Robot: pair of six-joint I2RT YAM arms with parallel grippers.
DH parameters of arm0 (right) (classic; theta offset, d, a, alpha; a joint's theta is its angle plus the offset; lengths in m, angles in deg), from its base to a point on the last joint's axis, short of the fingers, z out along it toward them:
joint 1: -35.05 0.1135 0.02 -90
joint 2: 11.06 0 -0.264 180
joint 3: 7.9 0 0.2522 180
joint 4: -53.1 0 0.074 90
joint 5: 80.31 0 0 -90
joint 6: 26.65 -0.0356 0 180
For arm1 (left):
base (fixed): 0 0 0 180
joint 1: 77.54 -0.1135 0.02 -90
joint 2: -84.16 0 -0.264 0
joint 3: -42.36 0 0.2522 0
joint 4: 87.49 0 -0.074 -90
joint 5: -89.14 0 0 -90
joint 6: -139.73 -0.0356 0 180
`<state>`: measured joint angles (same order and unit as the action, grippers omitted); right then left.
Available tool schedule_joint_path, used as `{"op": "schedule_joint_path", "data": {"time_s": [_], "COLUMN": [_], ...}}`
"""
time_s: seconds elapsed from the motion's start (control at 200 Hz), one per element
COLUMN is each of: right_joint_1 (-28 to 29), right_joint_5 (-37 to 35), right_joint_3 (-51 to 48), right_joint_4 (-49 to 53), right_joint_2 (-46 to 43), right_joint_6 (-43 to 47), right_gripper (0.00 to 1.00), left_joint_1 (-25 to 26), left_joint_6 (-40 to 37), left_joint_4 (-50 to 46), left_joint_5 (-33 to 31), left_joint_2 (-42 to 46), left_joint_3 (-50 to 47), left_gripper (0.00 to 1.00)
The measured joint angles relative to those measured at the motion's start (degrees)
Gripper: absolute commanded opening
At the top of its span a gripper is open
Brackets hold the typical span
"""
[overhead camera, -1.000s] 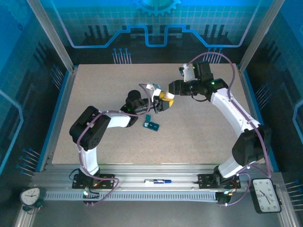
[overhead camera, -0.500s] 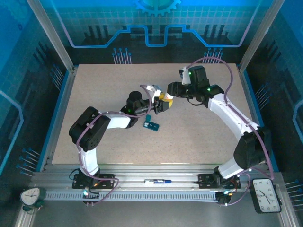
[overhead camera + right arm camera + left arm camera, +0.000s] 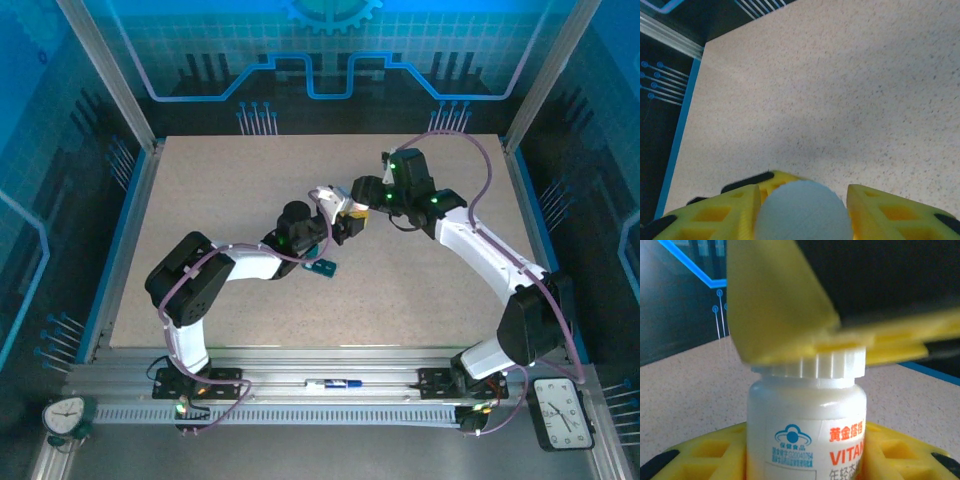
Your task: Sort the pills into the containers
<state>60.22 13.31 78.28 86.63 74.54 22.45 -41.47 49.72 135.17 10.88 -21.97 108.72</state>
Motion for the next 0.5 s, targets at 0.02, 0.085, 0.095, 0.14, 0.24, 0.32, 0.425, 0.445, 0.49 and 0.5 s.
{"op": "schedule_joint_path", "data": {"time_s": [0.02,0.085,0.095,0.14,0.24,0.32,0.425,0.445,0.49,0.5], "right_joint_1": [-0.02,-0.5,-0.59,-1.31,-2.89,-3.74,-4.98,-5.38,-6.21,-6.34], "right_joint_5": [0.31,1.57,1.6,2.69,4.48,5.29,7.72,8.5,10.25,10.56], "right_joint_3": [0.11,0.7,0.79,1.22,1.44,1.44,1.42,1.4,1.31,1.29], "right_joint_4": [0.33,1.03,1.14,1.55,1.75,2.08,1.6,1.25,0.2,0.07], "right_joint_2": [0.0,0.0,-0.02,-0.24,-1.79,-3.56,-5.31,-5.51,-5.79,-5.79], "right_joint_6": [-0.2,-0.28,-0.37,0.07,0.79,2.03,4.28,4.92,6.34,6.64], "right_gripper": [0.61,0.67,0.68,0.71,0.76,0.77,0.79,0.79,0.81,0.82], "left_joint_1": [-0.02,-0.26,-0.33,-0.68,-1.77,-2.93,-5.03,-5.42,-6.32,-6.54], "left_joint_6": [0.04,0.42,0.59,1.33,2.93,4.66,7.69,8.22,9.9,10.36], "left_joint_4": [0.5,1.38,1.57,2.23,3.02,3.74,4.87,5.05,5.68,5.88], "left_joint_5": [0.0,0.11,0.24,0.74,2.78,5.03,10.29,11.17,13.55,14.1], "left_joint_2": [0.0,0.0,0.0,0.0,0.0,0.0,0.0,0.0,0.0,0.0], "left_joint_3": [0.0,0.0,0.0,0.0,0.0,0.0,0.0,0.0,0.02,0.02], "left_gripper": [0.0,0.0,0.0,0.0,0.0,0.0,0.0,0.0,0.0,0.0]}}
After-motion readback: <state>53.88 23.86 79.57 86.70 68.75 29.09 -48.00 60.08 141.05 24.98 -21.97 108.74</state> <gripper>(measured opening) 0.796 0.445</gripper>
